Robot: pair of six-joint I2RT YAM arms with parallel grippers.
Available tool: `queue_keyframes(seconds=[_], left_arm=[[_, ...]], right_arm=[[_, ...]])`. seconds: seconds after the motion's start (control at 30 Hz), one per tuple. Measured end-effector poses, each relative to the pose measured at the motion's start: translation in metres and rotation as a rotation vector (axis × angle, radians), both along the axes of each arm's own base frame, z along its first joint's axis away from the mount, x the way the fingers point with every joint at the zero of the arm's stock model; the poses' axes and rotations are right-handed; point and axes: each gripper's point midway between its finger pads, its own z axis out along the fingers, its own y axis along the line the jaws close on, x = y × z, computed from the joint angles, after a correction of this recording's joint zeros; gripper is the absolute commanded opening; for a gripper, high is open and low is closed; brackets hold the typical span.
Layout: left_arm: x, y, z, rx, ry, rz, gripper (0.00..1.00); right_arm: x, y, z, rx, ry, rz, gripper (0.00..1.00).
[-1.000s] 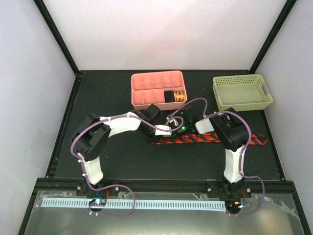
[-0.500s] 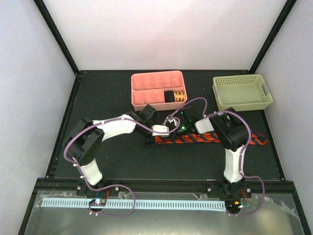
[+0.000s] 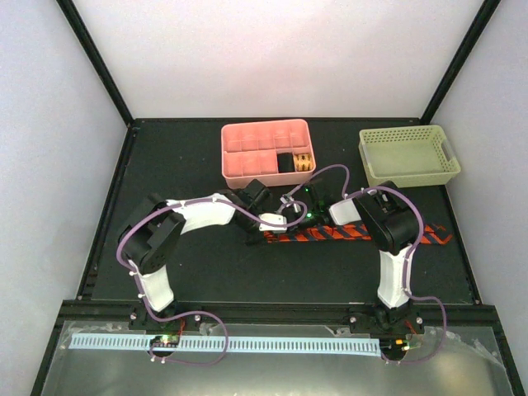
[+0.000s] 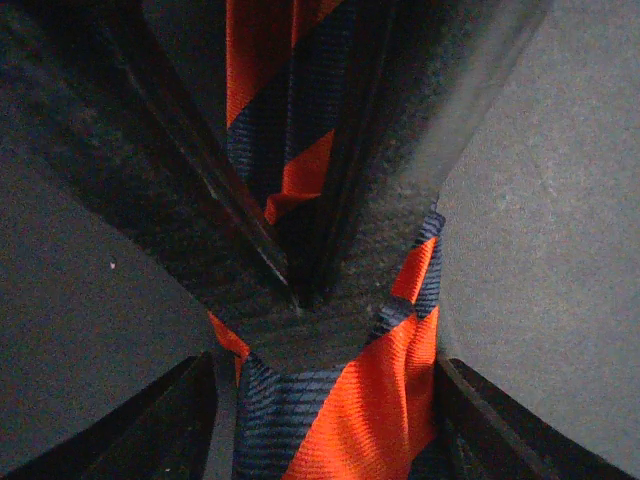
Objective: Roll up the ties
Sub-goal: Roll the tie at the center of the board.
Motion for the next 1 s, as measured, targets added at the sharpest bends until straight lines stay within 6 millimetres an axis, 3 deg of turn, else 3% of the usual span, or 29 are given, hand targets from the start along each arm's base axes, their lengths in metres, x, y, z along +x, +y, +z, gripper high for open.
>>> queue_keyframes(seconds=[0.27, 1.0], left_arm=[[0.002, 0.007, -0.002, -0.013, 0.013, 0.025, 0.32], [0.003, 0.003, 0.0, -0.054, 0.017, 0.021, 0.32]], right_arm=[[0.002, -0.006, -0.002, -0.01, 0.011, -0.003, 0.02], [0.002, -0.024, -0.003, -0.099, -0.087, 0.082, 0.02]])
